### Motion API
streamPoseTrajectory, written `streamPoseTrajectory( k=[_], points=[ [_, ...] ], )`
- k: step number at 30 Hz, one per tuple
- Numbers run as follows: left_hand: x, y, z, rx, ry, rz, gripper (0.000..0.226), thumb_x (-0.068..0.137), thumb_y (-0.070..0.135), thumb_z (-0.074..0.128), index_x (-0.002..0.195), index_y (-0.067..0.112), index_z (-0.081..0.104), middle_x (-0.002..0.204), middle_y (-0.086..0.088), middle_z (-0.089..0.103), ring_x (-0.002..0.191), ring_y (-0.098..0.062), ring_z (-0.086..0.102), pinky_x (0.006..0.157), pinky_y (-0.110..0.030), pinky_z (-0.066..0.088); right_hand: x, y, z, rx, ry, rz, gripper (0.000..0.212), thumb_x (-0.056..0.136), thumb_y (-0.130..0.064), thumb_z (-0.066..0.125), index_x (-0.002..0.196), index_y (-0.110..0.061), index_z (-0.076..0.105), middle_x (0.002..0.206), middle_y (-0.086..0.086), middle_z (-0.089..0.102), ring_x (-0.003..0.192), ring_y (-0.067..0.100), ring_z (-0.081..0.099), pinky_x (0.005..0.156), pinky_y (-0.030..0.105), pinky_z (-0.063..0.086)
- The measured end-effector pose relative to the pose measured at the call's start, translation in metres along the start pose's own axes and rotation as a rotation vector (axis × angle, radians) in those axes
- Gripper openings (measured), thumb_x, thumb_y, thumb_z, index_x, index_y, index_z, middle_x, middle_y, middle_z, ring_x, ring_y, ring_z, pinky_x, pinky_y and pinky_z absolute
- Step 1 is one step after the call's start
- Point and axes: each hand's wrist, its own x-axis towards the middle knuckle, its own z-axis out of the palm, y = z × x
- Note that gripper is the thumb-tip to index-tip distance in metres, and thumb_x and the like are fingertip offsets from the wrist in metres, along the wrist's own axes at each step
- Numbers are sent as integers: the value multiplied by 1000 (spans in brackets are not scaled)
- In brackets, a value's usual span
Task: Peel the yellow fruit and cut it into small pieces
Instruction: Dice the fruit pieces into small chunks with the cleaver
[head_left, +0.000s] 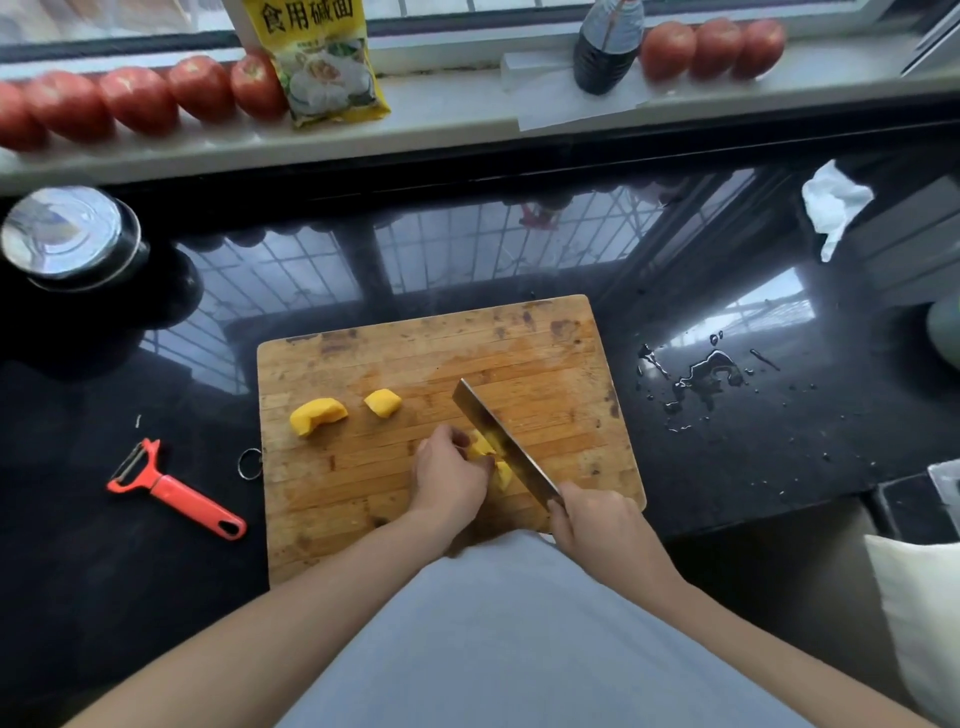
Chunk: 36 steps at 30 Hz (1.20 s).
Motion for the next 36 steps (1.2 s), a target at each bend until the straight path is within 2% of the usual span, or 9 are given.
streamPoseTrajectory(
  k=[3,7,12,16,19,24,29,33,36],
  points=[
    [-3,5,-1,120,12,38,32,92,23,74,119,21,58,120,1,53,103,-16,48,81,-30,40,1,1,-1,8,21,19,25,105,-33,41,96,-16,58,87,4,69,81,27,69,72,42,56],
    [-3,4,-7,223,27,54,24,93,28,72,110,26,55,116,2,52,98,-16,47,80,-32,40,-1,-1,1,23,-8,14,26,105,-34,42,95,-16,58,86,4,69,79,24,69,70,41,58],
    [-4,1,-9,196,44,83,27,92,29,74,115,25,59,119,1,59,112,-23,58,94,-41,53,3,-7,4,17,-96,-7,23,105,-31,41,100,-15,58,89,7,68,79,27,65,68,39,55],
    [-6,0,-8,193,67,116,28,93,26,72,119,22,62,120,0,62,118,-24,58,97,-42,52,11,-16,8,19,-126,3,17,104,-26,41,91,-17,48,88,8,65,84,32,66,66,37,48],
    [-7,-1,-9,200,74,131,26,93,28,72,116,24,62,119,2,61,118,-23,58,100,-43,52,13,-24,8,65,-118,19,16,103,-25,43,96,-15,53,89,7,66,85,32,66,72,41,55],
    [-5,-3,-11,282,60,149,20,94,26,74,103,25,56,109,3,57,102,-17,54,81,-33,47,-2,-18,6,119,-10,49,17,104,-28,43,96,-17,53,87,2,67,82,27,68,75,42,56],
    [-5,-7,-12,256,48,169,20,94,24,74,108,25,59,111,3,59,107,-20,58,92,-42,57,-3,-23,10,120,-104,35,18,104,-32,44,90,-21,46,79,-2,55,85,28,67,72,40,55],
    [-4,-11,-13,250,51,203,16,94,21,73,103,26,60,106,4,60,102,-19,58,82,-34,51,3,-24,17,99,-115,47,20,103,-28,41,98,-14,55,80,1,56,84,34,65,72,41,53],
    [-4,-13,-13,268,53,224,15,94,24,73,99,26,59,103,3,60,100,-20,57,81,-36,49,7,-27,27,77,-72,40,19,104,-23,40,95,-14,54,84,3,62,82,33,66,66,40,48]
  ],
)
